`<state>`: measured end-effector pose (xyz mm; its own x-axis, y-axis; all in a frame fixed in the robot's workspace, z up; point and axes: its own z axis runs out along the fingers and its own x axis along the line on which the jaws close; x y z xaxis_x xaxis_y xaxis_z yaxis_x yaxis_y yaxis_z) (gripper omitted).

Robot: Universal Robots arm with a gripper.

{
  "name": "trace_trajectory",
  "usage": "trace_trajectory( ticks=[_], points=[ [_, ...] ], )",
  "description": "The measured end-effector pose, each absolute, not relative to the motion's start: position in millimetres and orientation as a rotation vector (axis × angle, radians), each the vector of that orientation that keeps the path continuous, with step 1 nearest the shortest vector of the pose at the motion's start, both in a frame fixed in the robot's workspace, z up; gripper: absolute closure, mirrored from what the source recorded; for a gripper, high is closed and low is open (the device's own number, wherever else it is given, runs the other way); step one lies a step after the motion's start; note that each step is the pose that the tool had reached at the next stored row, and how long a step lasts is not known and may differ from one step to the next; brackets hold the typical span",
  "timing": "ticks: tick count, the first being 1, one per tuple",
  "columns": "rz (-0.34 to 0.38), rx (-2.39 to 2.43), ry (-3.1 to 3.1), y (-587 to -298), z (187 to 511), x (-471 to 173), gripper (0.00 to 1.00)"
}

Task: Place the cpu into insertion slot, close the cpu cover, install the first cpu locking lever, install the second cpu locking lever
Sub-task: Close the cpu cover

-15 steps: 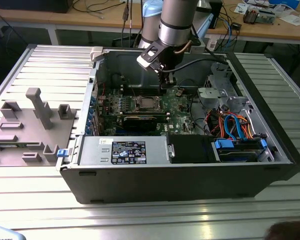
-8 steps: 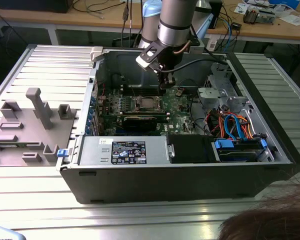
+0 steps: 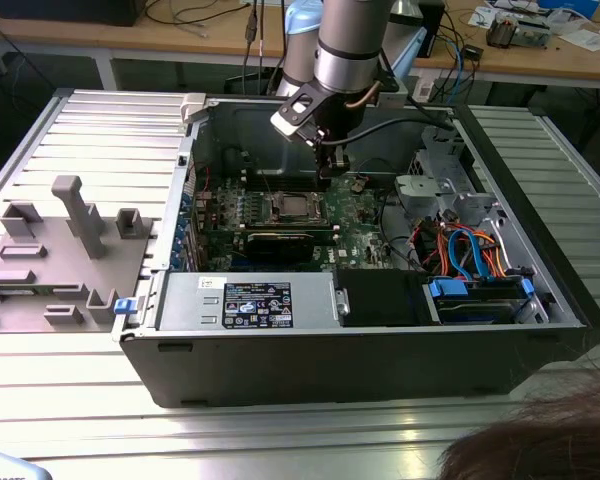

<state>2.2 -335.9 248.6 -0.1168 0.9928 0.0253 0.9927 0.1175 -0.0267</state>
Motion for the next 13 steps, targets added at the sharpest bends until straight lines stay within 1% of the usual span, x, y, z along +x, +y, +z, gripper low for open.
trace_trajectory(
  ticks=[13],
  points=[
    [0.005,-2.063,-2.321,-335.9,248.0,-0.4,0.89]
  ],
)
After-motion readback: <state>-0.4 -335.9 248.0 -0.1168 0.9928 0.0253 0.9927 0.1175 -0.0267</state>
